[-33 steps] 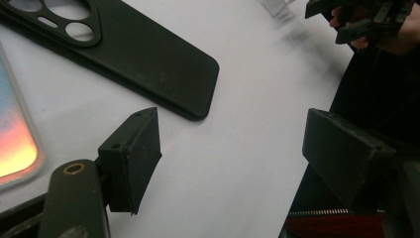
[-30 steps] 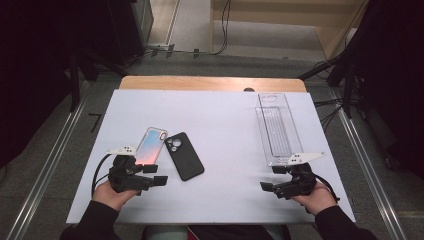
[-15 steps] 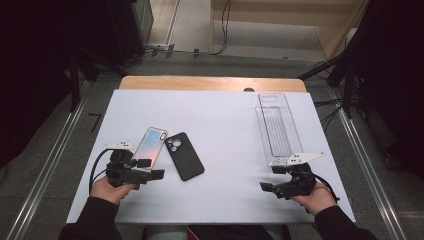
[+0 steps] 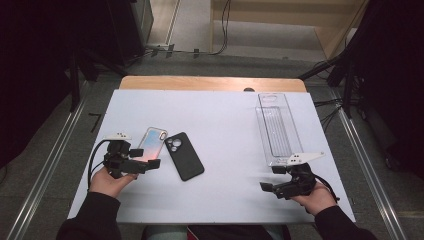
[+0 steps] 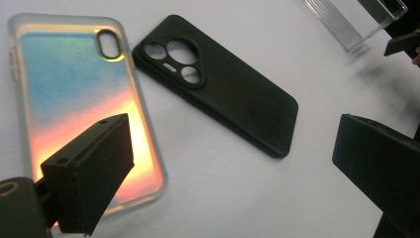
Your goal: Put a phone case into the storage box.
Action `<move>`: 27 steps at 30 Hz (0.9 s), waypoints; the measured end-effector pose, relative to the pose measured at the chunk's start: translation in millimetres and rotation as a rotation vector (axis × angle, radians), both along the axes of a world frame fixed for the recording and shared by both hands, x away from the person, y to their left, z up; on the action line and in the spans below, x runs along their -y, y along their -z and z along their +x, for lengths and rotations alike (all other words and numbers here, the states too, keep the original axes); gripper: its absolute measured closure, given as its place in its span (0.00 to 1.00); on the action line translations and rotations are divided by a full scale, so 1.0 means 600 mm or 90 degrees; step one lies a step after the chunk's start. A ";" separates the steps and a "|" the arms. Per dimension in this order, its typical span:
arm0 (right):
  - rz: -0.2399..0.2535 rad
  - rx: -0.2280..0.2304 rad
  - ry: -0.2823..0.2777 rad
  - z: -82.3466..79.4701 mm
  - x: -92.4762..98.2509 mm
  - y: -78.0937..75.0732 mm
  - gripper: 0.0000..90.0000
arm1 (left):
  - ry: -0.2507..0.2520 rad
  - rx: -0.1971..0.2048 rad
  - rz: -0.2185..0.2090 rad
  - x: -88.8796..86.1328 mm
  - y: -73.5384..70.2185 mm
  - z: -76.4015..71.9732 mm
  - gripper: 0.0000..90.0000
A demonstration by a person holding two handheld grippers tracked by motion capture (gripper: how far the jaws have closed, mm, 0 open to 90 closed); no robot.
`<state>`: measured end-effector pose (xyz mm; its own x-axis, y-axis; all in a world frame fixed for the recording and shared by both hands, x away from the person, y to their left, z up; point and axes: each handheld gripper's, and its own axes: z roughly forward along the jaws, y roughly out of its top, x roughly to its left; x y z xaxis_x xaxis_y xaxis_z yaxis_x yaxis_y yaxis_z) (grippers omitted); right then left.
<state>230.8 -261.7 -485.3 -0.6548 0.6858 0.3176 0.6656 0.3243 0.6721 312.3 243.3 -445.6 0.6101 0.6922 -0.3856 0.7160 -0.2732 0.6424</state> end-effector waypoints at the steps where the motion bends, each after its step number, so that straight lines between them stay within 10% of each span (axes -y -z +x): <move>1: 0.000 0.000 0.000 0.000 0.000 0.000 0.16 | -0.007 0.002 -0.001 -0.003 0.000 0.003 0.03; 27: -0.002 0.001 0.000 0.001 0.000 0.001 0.16 | -0.058 0.032 0.045 0.002 -0.001 0.083 0.05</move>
